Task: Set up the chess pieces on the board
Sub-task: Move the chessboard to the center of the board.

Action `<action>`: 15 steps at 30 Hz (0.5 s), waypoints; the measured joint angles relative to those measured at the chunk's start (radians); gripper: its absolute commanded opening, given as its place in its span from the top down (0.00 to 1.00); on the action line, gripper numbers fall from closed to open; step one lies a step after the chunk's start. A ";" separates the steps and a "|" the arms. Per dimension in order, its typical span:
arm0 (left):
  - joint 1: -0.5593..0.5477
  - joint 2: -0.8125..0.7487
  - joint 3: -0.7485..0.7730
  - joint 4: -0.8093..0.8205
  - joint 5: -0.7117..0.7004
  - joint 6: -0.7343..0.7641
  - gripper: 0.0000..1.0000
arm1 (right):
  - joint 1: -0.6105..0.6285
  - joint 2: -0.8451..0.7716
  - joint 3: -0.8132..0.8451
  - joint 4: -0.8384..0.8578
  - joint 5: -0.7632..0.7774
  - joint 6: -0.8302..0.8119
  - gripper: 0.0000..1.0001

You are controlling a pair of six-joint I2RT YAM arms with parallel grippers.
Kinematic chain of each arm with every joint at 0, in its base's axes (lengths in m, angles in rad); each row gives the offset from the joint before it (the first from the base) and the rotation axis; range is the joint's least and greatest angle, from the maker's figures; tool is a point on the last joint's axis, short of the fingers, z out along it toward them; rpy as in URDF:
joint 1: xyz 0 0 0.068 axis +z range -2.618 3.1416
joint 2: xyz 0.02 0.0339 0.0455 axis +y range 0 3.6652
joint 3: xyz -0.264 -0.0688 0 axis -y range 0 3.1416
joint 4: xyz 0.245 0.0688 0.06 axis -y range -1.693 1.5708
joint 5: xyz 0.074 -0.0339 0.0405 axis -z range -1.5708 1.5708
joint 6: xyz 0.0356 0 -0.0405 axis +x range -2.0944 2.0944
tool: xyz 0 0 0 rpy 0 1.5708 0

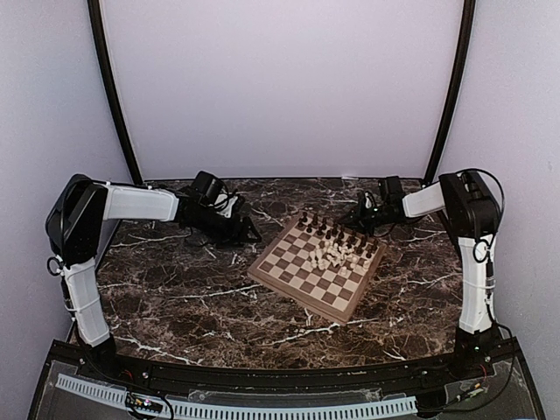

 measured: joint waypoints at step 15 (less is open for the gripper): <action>0.002 -0.122 -0.259 0.019 0.039 -0.002 0.26 | 0.159 0.076 0.089 -0.013 -0.101 -0.002 0.84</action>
